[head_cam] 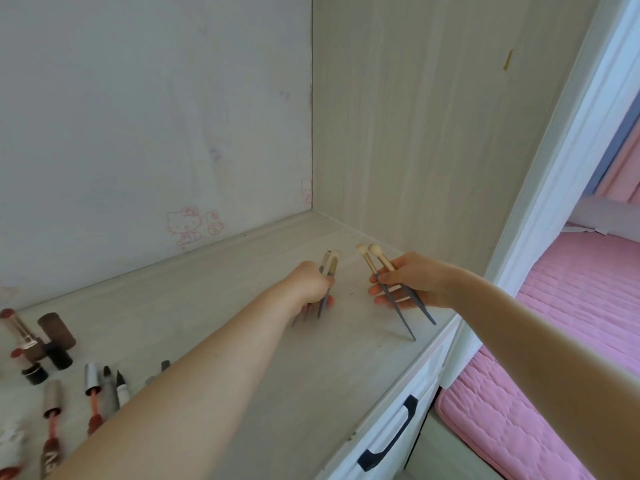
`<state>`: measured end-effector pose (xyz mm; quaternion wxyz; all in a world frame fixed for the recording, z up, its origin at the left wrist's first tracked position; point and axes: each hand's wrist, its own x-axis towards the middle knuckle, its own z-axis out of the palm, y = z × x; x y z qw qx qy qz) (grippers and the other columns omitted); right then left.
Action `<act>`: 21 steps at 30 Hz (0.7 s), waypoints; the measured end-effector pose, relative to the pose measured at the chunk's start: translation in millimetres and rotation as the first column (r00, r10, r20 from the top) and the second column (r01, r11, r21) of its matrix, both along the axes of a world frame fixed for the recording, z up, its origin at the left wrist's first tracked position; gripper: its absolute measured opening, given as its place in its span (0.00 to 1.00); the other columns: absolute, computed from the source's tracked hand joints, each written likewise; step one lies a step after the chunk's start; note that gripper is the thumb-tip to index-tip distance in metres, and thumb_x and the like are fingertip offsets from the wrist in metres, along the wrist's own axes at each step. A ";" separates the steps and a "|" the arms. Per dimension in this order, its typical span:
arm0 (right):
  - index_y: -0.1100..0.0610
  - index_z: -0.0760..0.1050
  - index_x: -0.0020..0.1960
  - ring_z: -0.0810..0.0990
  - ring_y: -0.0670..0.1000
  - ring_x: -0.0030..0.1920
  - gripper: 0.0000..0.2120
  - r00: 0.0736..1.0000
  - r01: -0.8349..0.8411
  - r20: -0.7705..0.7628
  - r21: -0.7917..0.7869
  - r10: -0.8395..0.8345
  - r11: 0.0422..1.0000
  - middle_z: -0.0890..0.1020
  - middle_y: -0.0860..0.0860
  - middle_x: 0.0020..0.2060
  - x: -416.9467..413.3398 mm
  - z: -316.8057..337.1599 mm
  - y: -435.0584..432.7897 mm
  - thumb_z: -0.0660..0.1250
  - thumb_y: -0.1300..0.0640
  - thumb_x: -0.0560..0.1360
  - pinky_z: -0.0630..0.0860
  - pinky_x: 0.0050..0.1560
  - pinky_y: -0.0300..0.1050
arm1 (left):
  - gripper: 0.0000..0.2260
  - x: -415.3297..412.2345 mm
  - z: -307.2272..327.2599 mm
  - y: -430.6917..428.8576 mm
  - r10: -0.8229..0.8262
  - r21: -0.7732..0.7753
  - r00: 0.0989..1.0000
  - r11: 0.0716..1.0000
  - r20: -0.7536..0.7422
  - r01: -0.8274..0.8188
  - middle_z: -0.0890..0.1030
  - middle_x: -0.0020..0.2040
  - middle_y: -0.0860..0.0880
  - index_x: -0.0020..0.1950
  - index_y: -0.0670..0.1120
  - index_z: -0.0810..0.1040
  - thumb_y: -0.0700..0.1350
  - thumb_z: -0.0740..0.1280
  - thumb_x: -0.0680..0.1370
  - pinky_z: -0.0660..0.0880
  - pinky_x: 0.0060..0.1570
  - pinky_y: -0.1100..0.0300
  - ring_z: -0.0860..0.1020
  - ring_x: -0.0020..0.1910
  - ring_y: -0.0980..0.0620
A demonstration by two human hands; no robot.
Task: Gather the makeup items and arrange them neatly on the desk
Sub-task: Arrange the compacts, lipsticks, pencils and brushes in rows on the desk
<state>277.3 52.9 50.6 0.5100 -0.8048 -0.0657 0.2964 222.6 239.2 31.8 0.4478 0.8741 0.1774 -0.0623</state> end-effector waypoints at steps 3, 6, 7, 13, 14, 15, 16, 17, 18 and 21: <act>0.63 0.77 0.54 0.84 0.54 0.45 0.08 0.999 -0.039 0.022 0.032 0.038 0.999 0.85 0.56 0.46 -11.5 3.8 7.1 0.62 0.62 0.79 0.81 0.50 0.49 | 0.09 -18.0 -1.5 13.0 0.069 -0.304 0.997 0.950 -0.018 -0.071 0.82 0.30 0.48 0.44 0.42 0.71 0.43 0.59 0.82 0.58 0.22 0.65 0.64 0.21 0.56; 0.62 0.77 0.55 0.83 0.52 0.43 0.08 0.996 -0.065 0.066 0.045 0.062 0.997 0.84 0.55 0.45 -28.0 8.8 17.1 0.61 0.62 0.80 0.81 0.47 0.46 | 0.11 -39.1 2.2 25.7 0.120 -0.516 0.992 0.848 -0.033 -0.120 0.81 0.28 0.48 0.44 0.40 0.75 0.43 0.59 0.82 0.59 0.23 0.65 0.66 0.21 0.56; 0.62 0.77 0.55 0.82 0.52 0.43 0.08 0.995 -0.074 0.077 0.053 0.069 0.996 0.84 0.55 0.45 -34.1 10.6 20.6 0.61 0.62 0.80 0.81 0.46 0.46 | 0.12 -46.5 4.4 29.9 0.132 -0.568 0.991 0.812 -0.038 -0.130 0.81 0.28 0.49 0.44 0.39 0.76 0.42 0.59 0.82 0.59 0.23 0.65 0.67 0.22 0.56; 0.62 0.77 0.55 0.80 0.51 0.41 0.09 0.995 -0.090 0.055 0.139 0.083 0.986 0.81 0.55 0.42 -69.4 19.4 45.6 0.59 0.62 0.81 0.79 0.44 0.44 | 0.13 -97.5 17.4 56.8 0.191 -0.732 0.979 0.656 -0.075 -0.184 0.74 0.28 0.52 0.47 0.41 0.78 0.44 0.56 0.83 0.61 0.25 0.66 0.68 0.26 0.58; 0.62 0.77 0.55 0.80 0.51 0.40 0.09 0.995 -0.098 0.051 0.154 0.091 0.983 0.81 0.54 0.41 -75.5 20.5 51.5 0.59 0.62 0.81 0.79 0.43 0.43 | 0.14 -107.0 19.7 62.1 0.195 -0.749 0.977 0.636 -0.080 -0.189 0.73 0.27 0.52 0.48 0.42 0.78 0.44 0.55 0.83 0.60 0.27 0.65 0.69 0.26 0.57; 0.62 0.77 0.55 0.79 0.50 0.39 0.09 0.994 -0.109 0.050 0.169 0.102 0.980 0.81 0.54 0.41 -81.5 21.3 57.9 0.59 0.62 0.81 0.78 0.43 0.44 | 0.14 -116.5 22.5 67.4 0.202 -0.763 0.976 0.617 -0.085 -0.194 0.71 0.26 0.53 0.48 0.43 0.77 0.44 0.54 0.83 0.59 0.29 0.64 0.69 0.25 0.57; 0.62 0.78 0.54 0.79 0.50 0.38 0.09 0.992 -0.124 0.050 0.184 0.117 0.975 0.81 0.54 0.40 -87.6 22.1 64.9 0.59 0.63 0.81 0.78 0.42 0.44 | 0.14 -126.5 25.8 72.6 0.212 -0.771 0.973 0.604 -0.089 -0.202 0.70 0.25 0.53 0.48 0.44 0.77 0.45 0.53 0.83 0.59 0.30 0.64 0.70 0.25 0.57; 0.62 0.78 0.54 0.80 0.50 0.38 0.09 0.990 -0.141 0.051 0.198 0.134 0.970 0.81 0.54 0.40 -93.5 22.9 72.2 0.59 0.63 0.80 0.78 0.42 0.44 | 0.14 -136.7 29.2 77.7 0.222 -0.772 0.971 0.600 -0.091 -0.210 0.70 0.26 0.54 0.48 0.44 0.77 0.45 0.53 0.83 0.59 0.32 0.63 0.71 0.26 0.57; 0.62 0.78 0.54 0.80 0.50 0.38 0.09 0.987 -0.160 0.053 0.209 0.152 0.965 0.81 0.54 0.40 -99.8 23.9 79.5 0.59 0.63 0.80 0.78 0.43 0.44 | 0.14 -147.1 32.5 82.3 0.235 -0.772 0.968 0.598 -0.088 -0.216 0.70 0.26 0.54 0.48 0.45 0.77 0.46 0.53 0.83 0.60 0.33 0.62 0.72 0.28 0.57; 0.62 0.78 0.54 0.80 0.52 0.40 0.09 0.976 -0.218 0.072 0.221 0.207 0.950 0.81 0.55 0.40 -119.7 28.2 102.3 0.60 0.63 0.80 0.79 0.44 0.45 | 0.12 -175.9 40.1 96.7 0.291 -0.825 0.955 0.524 -0.059 -0.211 0.71 0.28 0.52 0.51 0.43 0.77 0.44 0.55 0.83 0.70 0.38 0.60 0.72 0.28 0.55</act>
